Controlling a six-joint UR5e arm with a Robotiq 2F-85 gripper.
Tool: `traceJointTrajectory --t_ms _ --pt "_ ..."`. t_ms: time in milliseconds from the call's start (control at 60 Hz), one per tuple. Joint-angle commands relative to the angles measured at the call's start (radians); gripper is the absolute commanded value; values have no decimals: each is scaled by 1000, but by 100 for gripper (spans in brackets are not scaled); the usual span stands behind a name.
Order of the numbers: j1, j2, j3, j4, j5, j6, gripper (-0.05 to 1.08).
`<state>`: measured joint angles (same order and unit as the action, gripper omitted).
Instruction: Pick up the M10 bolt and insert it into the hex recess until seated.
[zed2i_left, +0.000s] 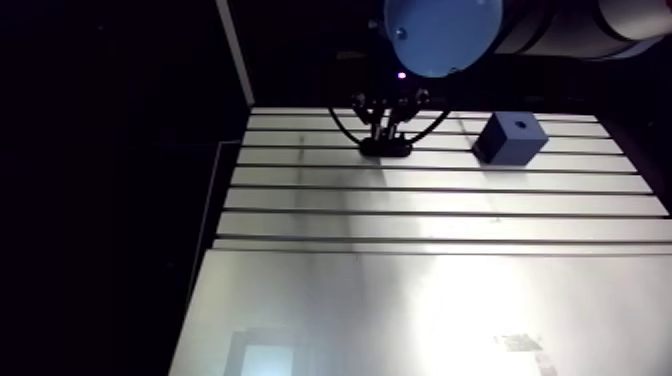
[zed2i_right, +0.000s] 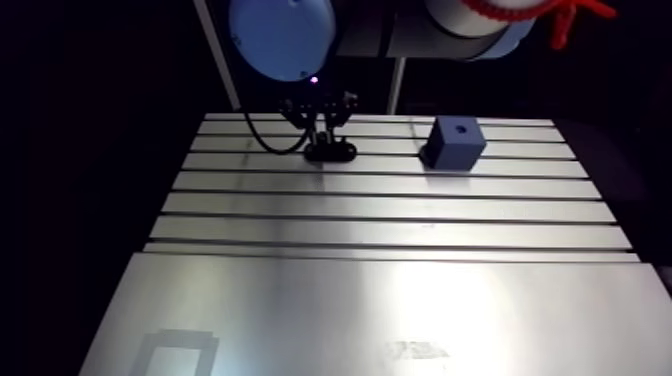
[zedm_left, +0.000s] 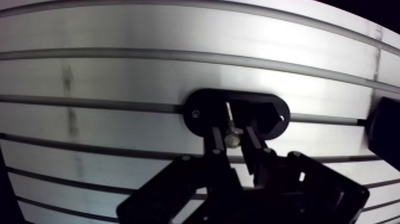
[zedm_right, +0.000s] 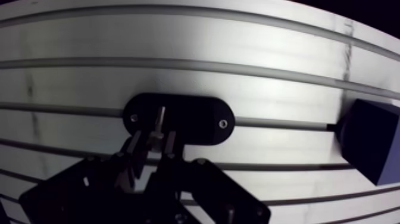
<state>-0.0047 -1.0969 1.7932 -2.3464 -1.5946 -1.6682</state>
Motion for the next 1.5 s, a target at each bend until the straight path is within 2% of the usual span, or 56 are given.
traceJointTrajectory --t_ms 17,583,967,1383,1500 --pt "0 -3 -1 0 0 0 72" --pt "-3 -17 -11 3 3 -2 72" --pt "-33 -49 -23 15 6 -3 75" --pt "-60 -77 -67 79 12 -43 79" --pt "-60 -92 -95 132 14 -47 79"
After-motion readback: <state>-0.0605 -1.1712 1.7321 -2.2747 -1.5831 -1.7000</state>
